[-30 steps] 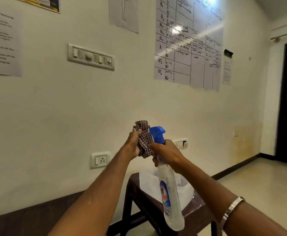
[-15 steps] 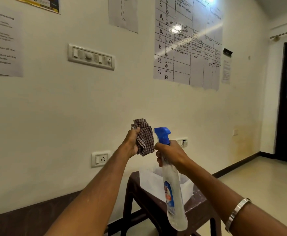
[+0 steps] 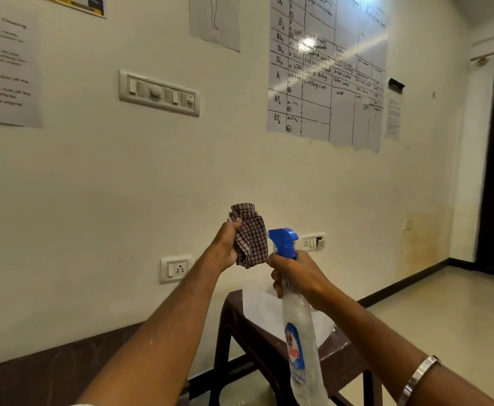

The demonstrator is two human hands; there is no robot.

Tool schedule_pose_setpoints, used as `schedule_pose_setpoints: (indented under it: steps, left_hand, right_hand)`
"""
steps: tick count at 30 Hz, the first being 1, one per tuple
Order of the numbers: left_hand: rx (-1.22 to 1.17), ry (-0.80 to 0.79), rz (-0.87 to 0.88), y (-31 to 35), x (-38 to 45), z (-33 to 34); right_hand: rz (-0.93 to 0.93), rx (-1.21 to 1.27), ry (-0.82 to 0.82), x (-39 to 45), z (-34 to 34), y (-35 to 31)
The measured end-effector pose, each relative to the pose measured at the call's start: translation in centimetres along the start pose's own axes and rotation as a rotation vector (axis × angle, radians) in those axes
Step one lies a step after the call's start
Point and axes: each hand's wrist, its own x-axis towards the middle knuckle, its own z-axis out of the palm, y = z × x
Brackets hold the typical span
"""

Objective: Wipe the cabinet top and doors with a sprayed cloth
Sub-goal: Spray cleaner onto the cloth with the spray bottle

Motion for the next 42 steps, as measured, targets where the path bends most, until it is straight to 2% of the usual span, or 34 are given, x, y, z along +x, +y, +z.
schedule_pose_setpoints:
  steps: [6,12,18,30,42]
  left_hand:
    - [-0.004,0.004,0.013,-0.2,-0.2,-0.2]
    - [0.001,0.020,0.042,-0.2,-0.5,0.0]
    - [0.003,0.022,0.036,0.1,-0.8,-0.2]
    - [0.051,0.032,0.005,-0.6,-0.8,0.1]
    - [0.073,0.016,0.034,-0.9,0.1,0.7]
  right_hand:
    - [0.012,-0.040,-0.014,-0.6,0.1,0.5]
    - [0.057,-0.043,-0.110,-1.6,1.7,1.3]
    - [0.056,-0.044,-0.028,-2.0,1.4,1.8]
    - [-0.047,-0.007,-0.006,-0.7,1.2,-0.4]
    - [-0.007,-0.054,0.083,0.0,-1.7,-0.3]
